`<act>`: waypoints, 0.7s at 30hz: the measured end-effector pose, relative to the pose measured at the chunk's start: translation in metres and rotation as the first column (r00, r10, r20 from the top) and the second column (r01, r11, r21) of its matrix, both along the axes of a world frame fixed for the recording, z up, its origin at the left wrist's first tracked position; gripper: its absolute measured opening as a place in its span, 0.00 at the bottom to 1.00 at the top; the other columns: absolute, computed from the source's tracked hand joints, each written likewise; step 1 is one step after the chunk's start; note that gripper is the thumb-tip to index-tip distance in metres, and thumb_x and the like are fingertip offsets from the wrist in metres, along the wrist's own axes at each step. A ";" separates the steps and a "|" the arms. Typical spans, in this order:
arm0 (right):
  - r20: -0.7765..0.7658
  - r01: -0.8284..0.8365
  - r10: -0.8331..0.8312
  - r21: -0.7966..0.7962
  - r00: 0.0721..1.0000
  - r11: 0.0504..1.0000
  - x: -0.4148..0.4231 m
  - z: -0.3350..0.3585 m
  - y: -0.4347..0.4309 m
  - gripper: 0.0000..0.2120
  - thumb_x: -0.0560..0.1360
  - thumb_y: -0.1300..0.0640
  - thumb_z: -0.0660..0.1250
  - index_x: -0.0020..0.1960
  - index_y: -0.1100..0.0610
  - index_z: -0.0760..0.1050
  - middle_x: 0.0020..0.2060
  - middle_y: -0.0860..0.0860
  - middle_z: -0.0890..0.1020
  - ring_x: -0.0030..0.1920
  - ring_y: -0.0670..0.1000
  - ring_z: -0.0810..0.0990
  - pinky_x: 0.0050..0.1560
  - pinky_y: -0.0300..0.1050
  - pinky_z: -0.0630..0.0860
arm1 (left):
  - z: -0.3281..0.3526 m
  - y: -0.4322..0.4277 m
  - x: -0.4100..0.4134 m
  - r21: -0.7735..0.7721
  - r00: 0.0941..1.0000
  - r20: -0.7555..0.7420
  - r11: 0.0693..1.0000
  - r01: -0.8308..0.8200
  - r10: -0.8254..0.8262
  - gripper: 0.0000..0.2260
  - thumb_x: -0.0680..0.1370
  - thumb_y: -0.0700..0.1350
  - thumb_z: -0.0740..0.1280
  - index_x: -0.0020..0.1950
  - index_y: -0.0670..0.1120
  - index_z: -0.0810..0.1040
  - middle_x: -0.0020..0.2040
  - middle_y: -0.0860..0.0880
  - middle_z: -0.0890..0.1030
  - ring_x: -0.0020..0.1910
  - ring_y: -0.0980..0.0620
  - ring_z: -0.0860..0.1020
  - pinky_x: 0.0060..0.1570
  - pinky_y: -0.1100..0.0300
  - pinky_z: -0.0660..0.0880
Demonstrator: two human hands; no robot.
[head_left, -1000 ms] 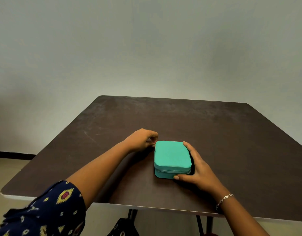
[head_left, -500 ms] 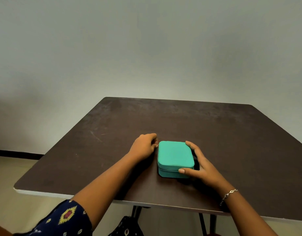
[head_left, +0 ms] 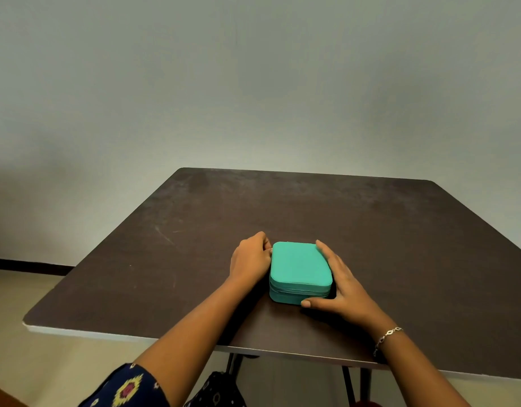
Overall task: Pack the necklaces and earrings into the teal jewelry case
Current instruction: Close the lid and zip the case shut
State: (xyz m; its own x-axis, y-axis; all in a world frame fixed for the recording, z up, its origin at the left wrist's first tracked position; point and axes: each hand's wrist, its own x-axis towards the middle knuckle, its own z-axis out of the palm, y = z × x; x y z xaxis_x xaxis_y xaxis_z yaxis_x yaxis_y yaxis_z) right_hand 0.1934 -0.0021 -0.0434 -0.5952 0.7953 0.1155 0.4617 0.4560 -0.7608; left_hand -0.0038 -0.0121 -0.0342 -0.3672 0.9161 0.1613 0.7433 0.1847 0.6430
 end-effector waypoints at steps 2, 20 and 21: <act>0.011 0.002 -0.002 0.029 1.000 1.000 -0.001 -0.001 0.000 0.50 0.56 0.36 0.72 0.69 0.36 0.45 0.66 0.36 0.55 0.67 0.42 0.57 0.69 0.47 0.60 | -0.001 -0.001 -0.001 0.002 1.000 0.024 1.000 -0.006 0.006 0.04 0.77 0.41 0.59 0.43 0.45 0.70 0.37 0.52 0.74 0.40 0.49 0.74 0.39 0.56 0.69; -0.029 0.036 -0.035 0.044 0.999 0.998 -0.002 -0.001 0.001 0.45 0.63 0.51 0.77 0.70 0.42 0.52 0.63 0.36 0.58 0.64 0.40 0.60 0.65 0.41 0.62 | -0.005 -0.020 -0.023 0.036 0.990 0.112 0.996 0.081 -0.085 0.03 0.76 0.42 0.65 0.42 0.47 0.74 0.46 0.50 0.81 0.48 0.51 0.77 0.54 0.51 0.74; -0.026 0.036 -0.035 0.047 0.999 0.998 -0.002 -0.001 0.000 0.46 0.63 0.50 0.77 0.71 0.42 0.52 0.63 0.36 0.59 0.64 0.40 0.60 0.66 0.42 0.62 | -0.005 -0.023 -0.024 0.034 0.989 0.115 0.995 0.089 -0.092 0.03 0.76 0.42 0.65 0.42 0.47 0.75 0.46 0.50 0.81 0.49 0.51 0.77 0.54 0.51 0.74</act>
